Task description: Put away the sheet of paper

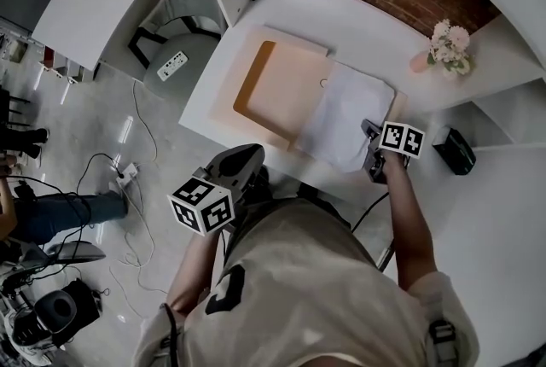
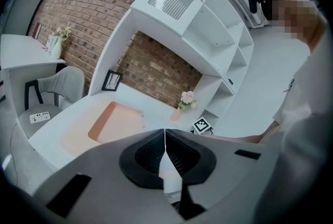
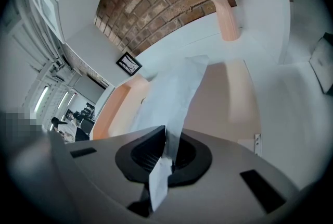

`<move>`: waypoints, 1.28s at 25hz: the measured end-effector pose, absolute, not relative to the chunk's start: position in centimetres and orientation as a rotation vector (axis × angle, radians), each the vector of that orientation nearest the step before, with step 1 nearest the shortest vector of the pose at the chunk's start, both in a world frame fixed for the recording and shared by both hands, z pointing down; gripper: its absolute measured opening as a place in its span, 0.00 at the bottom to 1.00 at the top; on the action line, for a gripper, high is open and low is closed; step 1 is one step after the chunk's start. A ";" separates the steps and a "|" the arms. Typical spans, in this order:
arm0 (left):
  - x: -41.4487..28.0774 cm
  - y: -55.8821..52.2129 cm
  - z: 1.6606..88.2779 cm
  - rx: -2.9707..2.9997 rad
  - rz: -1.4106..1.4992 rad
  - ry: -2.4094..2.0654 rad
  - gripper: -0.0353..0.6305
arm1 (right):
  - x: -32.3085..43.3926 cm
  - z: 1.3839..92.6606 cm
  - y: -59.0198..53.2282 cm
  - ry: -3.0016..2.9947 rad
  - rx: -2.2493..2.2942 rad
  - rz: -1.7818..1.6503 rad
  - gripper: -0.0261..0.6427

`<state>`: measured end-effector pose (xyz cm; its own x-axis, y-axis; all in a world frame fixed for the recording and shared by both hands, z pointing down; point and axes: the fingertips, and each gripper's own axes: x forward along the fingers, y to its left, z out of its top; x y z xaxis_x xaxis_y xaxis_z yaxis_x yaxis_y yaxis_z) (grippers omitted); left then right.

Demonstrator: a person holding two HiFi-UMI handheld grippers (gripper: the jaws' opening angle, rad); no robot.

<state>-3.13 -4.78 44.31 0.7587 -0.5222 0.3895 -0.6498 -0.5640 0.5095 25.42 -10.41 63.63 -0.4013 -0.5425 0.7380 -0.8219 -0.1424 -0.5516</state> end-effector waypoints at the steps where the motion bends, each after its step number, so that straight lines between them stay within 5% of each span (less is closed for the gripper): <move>1: -3.1 -4.8 44.3 2.303 0.255 -0.868 0.08 | 25.4 63.6 -10.4 -1.865 1.544 1.563 0.08; 32: -5.1 -5.8 44.0 2.309 0.251 -0.871 0.08 | 23.1 63.1 -11.8 -1.876 1.530 1.551 0.08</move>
<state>-5.13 -5.82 44.01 0.7611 -0.5226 0.3841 -0.6469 -0.5687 0.5081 23.09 -11.80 63.15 -0.4085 -0.5402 0.7357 -0.8242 -0.1280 -0.5516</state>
